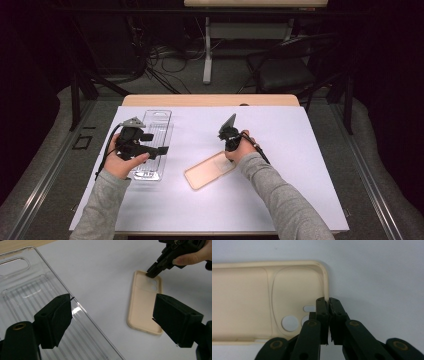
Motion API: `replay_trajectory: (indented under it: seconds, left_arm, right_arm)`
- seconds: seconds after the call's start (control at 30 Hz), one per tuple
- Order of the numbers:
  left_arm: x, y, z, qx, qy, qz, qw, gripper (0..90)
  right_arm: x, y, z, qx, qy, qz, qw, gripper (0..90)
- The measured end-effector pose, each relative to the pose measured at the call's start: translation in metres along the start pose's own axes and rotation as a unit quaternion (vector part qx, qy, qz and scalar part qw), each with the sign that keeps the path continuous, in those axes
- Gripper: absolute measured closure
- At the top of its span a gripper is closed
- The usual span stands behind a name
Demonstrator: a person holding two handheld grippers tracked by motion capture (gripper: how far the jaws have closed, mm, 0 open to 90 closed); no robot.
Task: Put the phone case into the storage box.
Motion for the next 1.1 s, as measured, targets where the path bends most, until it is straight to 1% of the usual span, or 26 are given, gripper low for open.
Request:
replay_trajectory:
  seconds: [0.03, 0.07, 0.1, 0.2, 0.3, 0.4, 0.43, 0.5, 0.57, 0.6, 0.67, 0.83, 0.9, 0.93, 1.0, 1.07, 1.1]
  left_arm:
    - [0.0000, 0.0000, 0.0001, 0.000, 0.000, 0.000, 1.0000, 15.9]
    - [0.0000, -0.0002, 0.0001, 0.000, 0.000, 0.000, 1.0000, 15.9]
    - [0.0000, -0.0002, 0.0001, 0.000, 0.000, 0.000, 1.0000, 15.9]
    - [-0.0001, -0.0005, 0.0001, 0.000, -0.001, 0.001, 1.0000, 15.9]
    - [-0.0002, -0.0005, 0.0002, 0.000, -0.001, 0.001, 1.0000, 15.9]
    - [-0.0001, -0.0006, 0.0002, -0.001, -0.001, 0.000, 1.0000, 15.9]
    - [-0.0001, -0.0009, 0.0003, 0.000, -0.001, 0.000, 1.0000, 15.9]
    - [0.0002, -0.0010, 0.0004, 0.000, -0.001, -0.002, 1.0000, 15.9]
    - [0.0002, -0.0010, 0.0005, -0.001, -0.002, -0.002, 1.0000, 15.9]
    - [0.0000, -0.0011, 0.0005, -0.001, -0.002, -0.001, 1.0000, 15.9]
    - [0.0000, -0.0010, 0.0005, 0.000, -0.001, -0.001, 1.0000, 15.9]
    - [-0.0002, -0.0006, 0.0008, 0.000, -0.001, 0.000, 1.0000, 15.9]
    - [-0.0003, -0.0005, 0.0008, 0.000, -0.001, 0.000, 1.0000, 15.9]
    - [-0.0004, -0.0002, 0.0007, 0.000, -0.003, 0.000, 1.0000, 15.9]
    - [-0.0002, 0.0004, 0.0007, 0.001, -0.003, -0.003, 1.0000, 15.9]
    - [-0.0003, 0.0005, 0.0007, 0.001, -0.003, -0.003, 1.0000, 15.9]
    - [-0.0004, 0.0005, 0.0007, 0.001, -0.003, -0.002, 1.0000, 15.9]
  right_arm:
    - [0.0000, -0.0002, 0.0000, 0.001, 0.000, 0.000, 1.0000, 87.5]
    - [0.0015, 0.0011, 0.0003, 0.003, 0.002, -0.010, 0.9999, 87.6]
    - [0.0015, 0.0011, 0.0003, 0.003, 0.002, -0.010, 0.9999, 87.6]
    - [0.0012, 0.0009, 0.0000, 0.005, 0.002, -0.009, 0.9999, 87.8]
    - [-0.0010, -0.0009, -0.0007, 0.000, 0.000, 0.002, 1.0000, 87.9]
    - [-0.0011, -0.0015, -0.0013, 0.000, -0.002, 0.001, 1.0000, 88.0]
    - [0.0012, -0.0002, -0.0003, 0.006, 0.003, -0.015, 0.9999, 88.1]
    - [0.0007, -0.0014, -0.0002, 0.008, 0.007, -0.013, 0.9999, 88.2]
    - [0.0005, -0.0021, -0.0016, 0.007, 0.000, -0.013, 0.9999, 88.3]
    - [0.0022, -0.0011, -0.0005, 0.012, 0.006, -0.024, 0.9996, 88.3]
    - [0.0001, -0.0023, -0.0006, 0.012, 0.009, -0.014, 0.9998, 88.4]
    - [-0.0008, -0.0031, -0.0018, 0.017, 0.006, -0.017, 0.9997, 88.5]
    - [-0.0004, -0.0031, -0.0013, 0.021, 0.007, -0.021, 0.9995, 88.6]
    - [-0.0019, -0.0043, -0.0002, 0.027, 0.015, -0.016, 0.9994, 88.6]
    - [-0.0015, -0.0047, -0.0017, 0.029, 0.006, -0.022, 0.9993, 88.6]
    - [-0.0020, -0.0052, -0.0017, 0.030, 0.007, -0.021, 0.9993, 88.6]
    - [-0.0017, -0.0054, -0.0019, 0.031, 0.008, -0.024, 0.9992, 88.6]
Point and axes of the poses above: each handheld gripper's, and its own axes: y roughly forward along the jaws, x roughly out of its top, z roughly to its left, the point moved 10 cm from there along y, roughly forward along the jaws, and after that the axes turned 8 degrees about -x, right-handed, at the moved point
